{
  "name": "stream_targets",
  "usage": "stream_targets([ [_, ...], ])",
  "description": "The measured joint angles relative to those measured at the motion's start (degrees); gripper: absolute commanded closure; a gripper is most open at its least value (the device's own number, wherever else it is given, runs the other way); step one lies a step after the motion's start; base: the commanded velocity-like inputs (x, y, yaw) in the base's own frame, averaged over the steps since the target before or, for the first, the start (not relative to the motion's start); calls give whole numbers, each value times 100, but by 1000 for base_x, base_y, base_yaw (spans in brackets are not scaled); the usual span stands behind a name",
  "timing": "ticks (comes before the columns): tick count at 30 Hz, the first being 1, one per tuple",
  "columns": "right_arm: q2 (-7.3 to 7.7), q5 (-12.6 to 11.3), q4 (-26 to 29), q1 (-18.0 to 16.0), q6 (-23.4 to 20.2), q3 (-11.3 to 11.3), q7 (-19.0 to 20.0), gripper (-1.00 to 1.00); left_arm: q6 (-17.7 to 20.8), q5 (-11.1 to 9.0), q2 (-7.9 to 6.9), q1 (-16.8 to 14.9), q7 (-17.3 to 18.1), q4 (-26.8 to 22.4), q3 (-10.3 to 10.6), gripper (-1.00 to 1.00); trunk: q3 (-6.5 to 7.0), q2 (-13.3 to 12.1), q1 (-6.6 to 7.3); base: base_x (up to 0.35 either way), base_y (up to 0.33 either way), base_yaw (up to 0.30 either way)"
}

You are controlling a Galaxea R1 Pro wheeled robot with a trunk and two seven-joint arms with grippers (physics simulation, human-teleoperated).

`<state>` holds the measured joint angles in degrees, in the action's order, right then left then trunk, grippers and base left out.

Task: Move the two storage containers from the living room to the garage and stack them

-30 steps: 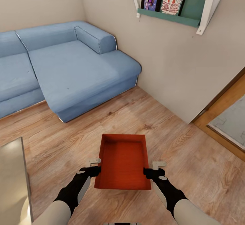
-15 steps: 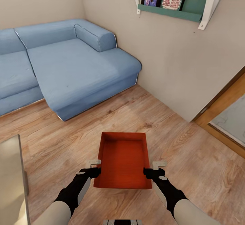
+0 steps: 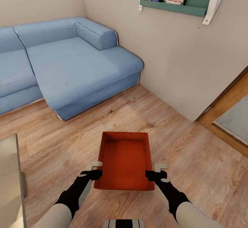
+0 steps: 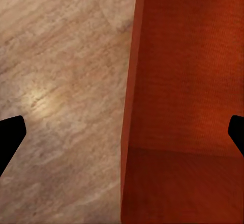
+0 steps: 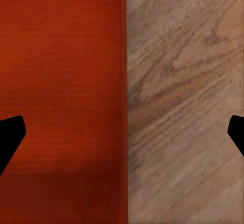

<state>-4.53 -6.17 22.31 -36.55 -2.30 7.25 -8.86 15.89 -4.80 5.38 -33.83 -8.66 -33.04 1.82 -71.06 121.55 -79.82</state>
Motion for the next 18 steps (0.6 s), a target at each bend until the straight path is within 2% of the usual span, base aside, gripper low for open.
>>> stream_targets([
  [18, 17, 0, 0, 0, 3, 3, 4, -100, 0, 3, -6, 0, 0, 2, 0, -100, -323, 722, -395, 0, 0, 0],
])
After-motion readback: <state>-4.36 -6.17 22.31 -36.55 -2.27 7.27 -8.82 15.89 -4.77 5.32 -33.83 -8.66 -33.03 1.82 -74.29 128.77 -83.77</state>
